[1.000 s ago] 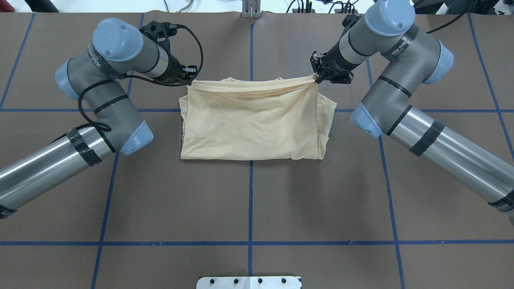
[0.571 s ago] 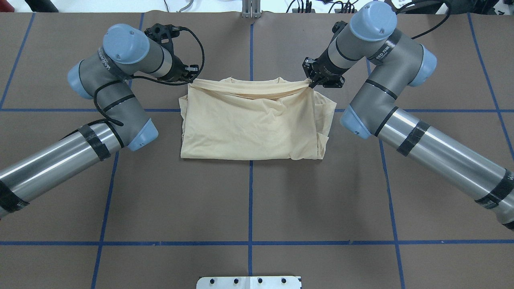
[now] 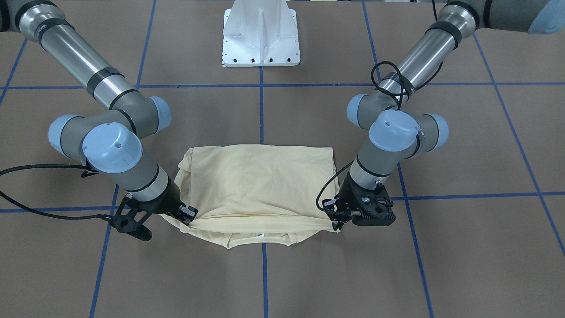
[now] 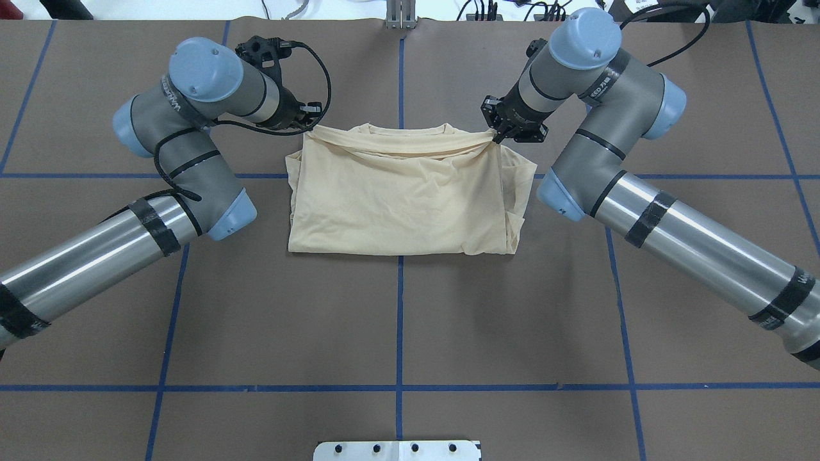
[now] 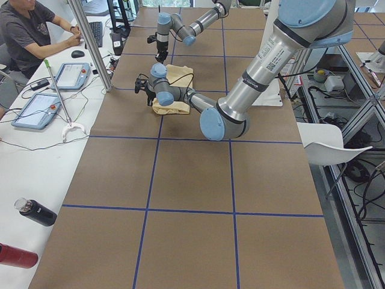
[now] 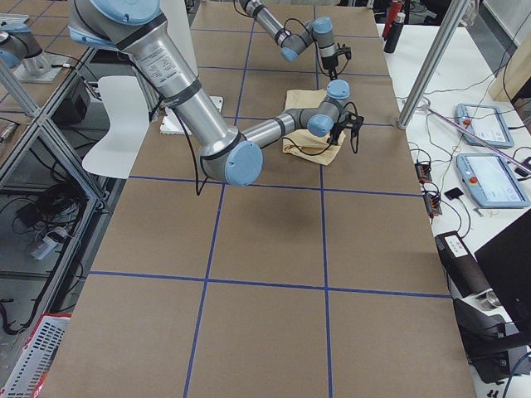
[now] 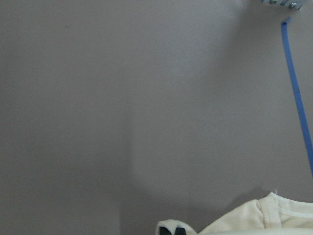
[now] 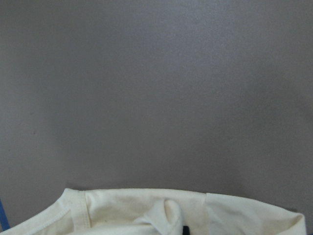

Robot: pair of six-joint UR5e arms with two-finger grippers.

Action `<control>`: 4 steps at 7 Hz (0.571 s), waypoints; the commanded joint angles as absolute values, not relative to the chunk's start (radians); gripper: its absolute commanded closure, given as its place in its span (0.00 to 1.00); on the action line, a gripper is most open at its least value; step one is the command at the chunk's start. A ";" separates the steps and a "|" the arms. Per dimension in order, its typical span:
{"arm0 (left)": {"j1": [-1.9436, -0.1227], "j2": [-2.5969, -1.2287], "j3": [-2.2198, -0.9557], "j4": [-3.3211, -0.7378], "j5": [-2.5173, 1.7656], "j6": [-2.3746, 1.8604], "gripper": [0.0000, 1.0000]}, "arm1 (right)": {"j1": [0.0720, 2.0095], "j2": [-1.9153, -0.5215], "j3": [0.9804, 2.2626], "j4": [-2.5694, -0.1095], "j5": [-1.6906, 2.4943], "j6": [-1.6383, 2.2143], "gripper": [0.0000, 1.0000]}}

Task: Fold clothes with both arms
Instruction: 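Move the right gripper down to the folded shirt's side edge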

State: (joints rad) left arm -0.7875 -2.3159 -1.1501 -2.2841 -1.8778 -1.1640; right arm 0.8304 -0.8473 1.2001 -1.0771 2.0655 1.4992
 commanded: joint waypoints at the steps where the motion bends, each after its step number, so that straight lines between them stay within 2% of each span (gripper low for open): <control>1: -0.787 -2.315 -1.150 -2.284 -1.878 -1.164 0.96 | 0.831 -0.844 1.195 -1.075 2.066 1.497 1.00; 2: -0.787 -2.315 -1.152 -2.284 -1.878 -1.160 0.17 | 0.831 -0.844 1.195 -1.075 2.065 1.496 0.39; 3: -0.787 -2.315 -1.164 -2.281 -1.878 -1.161 0.01 | 0.830 -0.844 1.196 -1.077 2.065 1.487 0.01; 4: -0.787 -2.307 -1.183 -2.278 -1.878 -1.161 0.01 | 0.831 -0.847 1.195 -1.077 2.065 1.471 0.00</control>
State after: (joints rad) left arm -0.7870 -2.3129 -1.1641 -2.2814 -1.8776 -1.1612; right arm 0.8308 -0.8443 1.1956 -1.0764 2.0649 1.4864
